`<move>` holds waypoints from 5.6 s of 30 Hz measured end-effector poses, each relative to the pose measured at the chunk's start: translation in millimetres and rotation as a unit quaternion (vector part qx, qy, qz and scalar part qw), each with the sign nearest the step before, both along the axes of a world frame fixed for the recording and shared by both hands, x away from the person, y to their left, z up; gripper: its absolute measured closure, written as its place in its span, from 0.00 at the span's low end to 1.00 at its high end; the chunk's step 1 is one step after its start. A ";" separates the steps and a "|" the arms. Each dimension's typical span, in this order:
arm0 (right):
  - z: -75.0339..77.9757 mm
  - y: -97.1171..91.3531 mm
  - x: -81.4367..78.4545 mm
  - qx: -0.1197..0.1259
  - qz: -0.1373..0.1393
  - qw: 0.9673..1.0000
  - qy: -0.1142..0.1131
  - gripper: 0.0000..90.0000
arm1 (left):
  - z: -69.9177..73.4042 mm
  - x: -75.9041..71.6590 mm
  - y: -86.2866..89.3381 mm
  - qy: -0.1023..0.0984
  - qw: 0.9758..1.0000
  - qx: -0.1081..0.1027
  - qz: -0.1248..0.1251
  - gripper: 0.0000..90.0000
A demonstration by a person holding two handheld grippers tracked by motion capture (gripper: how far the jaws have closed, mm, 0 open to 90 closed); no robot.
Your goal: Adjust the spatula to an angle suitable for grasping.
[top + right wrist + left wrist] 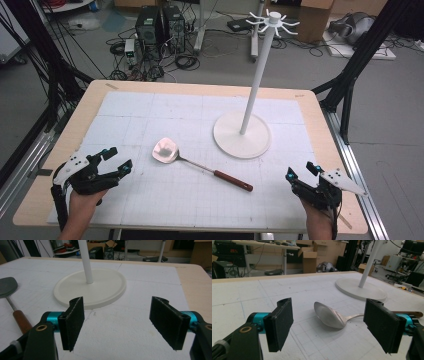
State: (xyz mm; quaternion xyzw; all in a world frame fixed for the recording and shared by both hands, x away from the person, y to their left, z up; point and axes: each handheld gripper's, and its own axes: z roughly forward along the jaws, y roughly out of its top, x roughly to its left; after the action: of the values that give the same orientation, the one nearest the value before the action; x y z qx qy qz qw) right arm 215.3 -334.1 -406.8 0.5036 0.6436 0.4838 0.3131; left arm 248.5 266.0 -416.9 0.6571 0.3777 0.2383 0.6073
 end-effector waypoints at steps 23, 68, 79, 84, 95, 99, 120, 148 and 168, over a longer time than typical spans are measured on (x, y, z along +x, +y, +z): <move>-1.1 33.9 25.4 0.004 0.080 0.997 0.019 0.45 | -4.8 -1.0 9.6 0.013 1.000 0.007 0.011 0.28; -28.8 244.5 150.9 -0.152 0.422 0.872 0.198 1.00 | -11.0 6.6 13.9 0.032 0.999 0.000 0.015 0.29; -27.6 250.8 143.3 -0.156 0.462 0.851 0.193 1.00 | -11.2 6.3 13.5 0.034 0.999 0.001 0.015 0.29; -25.1 250.1 140.2 -0.159 0.457 0.855 0.188 0.97 | -11.3 6.0 13.2 0.036 0.999 0.001 0.015 0.29; -6.6 209.9 109.8 -0.114 0.434 0.881 0.150 0.97 | -11.4 5.4 15.1 0.036 0.999 0.002 0.017 0.29; -6.0 197.8 84.9 -0.106 0.437 0.883 0.136 0.97 | -11.8 5.9 13.8 0.037 0.999 0.003 0.016 0.29; -28.4 166.0 40.8 -0.171 0.351 0.906 0.165 1.00 | -11.9 5.6 12.3 0.037 0.999 0.006 0.016 0.29; -26.1 130.5 67.3 -0.128 0.222 0.953 0.163 1.00 | -13.4 19.6 1.9 0.066 0.996 0.054 -0.015 0.81; -13.1 44.2 36.4 -0.077 0.098 0.984 0.124 0.51 | 2.6 103.1 -99.3 0.097 0.969 0.172 -0.152 1.00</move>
State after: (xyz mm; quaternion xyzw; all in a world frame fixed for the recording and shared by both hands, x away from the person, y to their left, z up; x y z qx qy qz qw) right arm 251.7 -289.9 -419.9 0.4683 0.7590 0.3955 0.2195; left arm 351.6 166.7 -414.3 0.8211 0.2838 0.1398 0.4751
